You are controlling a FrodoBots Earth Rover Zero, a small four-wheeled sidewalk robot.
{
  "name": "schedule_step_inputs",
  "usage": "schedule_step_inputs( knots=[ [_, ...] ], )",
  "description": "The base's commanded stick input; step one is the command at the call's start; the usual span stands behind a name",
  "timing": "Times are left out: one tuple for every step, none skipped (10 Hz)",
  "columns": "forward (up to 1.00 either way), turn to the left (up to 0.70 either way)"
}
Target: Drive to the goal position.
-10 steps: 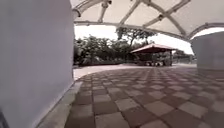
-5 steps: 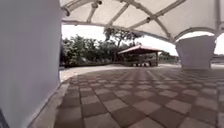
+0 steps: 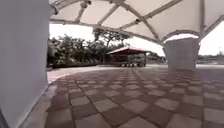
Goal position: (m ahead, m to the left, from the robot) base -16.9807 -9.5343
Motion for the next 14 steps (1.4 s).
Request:
schedule_step_inputs(
  knots=[
    [0.0,-0.7],
    [0.0,-0.7],
    [0.0,-0.7],
    [0.0,-0.7],
    [0.0,-0.7],
    [0.0,-0.7],
    [0.0,-0.7],
    [0.0,-0.7],
    [0.0,-0.7],
    [0.0,-0.7],
    [0.0,-0.7],
    [0.0,-0.7],
    [0.0,-0.7],
    [0.0,-0.7]
  ],
)
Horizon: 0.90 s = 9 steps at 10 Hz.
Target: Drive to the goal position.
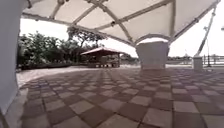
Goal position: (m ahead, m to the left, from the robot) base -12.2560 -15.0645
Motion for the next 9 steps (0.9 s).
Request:
schedule_step_inputs(
  knots=[
    [0.0,-0.7],
    [0.0,-0.7],
    [0.0,-0.7],
    [0.0,-0.7],
    [0.0,-0.7],
    [0.0,-0.7],
    [0.0,-0.7],
    [0.0,-0.7],
    [0.0,-0.7]
  ],
)
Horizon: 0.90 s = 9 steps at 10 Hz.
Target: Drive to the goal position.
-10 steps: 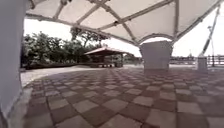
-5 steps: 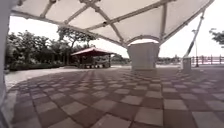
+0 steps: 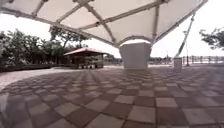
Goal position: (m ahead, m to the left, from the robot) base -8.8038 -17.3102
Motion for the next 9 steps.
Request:
schedule_step_inputs(
  knots=[
    [0.0,-0.7],
    [0.0,-0.7],
    [0.0,-0.7],
    [0.0,-0.7],
    [0.0,-0.7],
    [0.0,-0.7],
    [0.0,-0.7],
    [0.0,-0.7],
    [0.0,-0.7]
  ],
)
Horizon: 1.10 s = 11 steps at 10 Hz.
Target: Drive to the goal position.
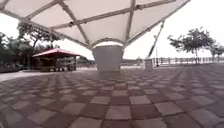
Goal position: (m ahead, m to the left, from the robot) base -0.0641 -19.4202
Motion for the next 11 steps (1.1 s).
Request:
schedule_step_inputs(
  knots=[
    [0.0,-0.7],
    [0.0,-0.7],
    [0.0,-0.7],
    [0.0,-0.7],
    [0.0,-0.7],
    [0.0,-0.7],
    [0.0,-0.7],
    [0.0,-0.7],
    [0.0,-0.7],
    [0.0,-0.7],
    [0.0,-0.7]
  ],
)
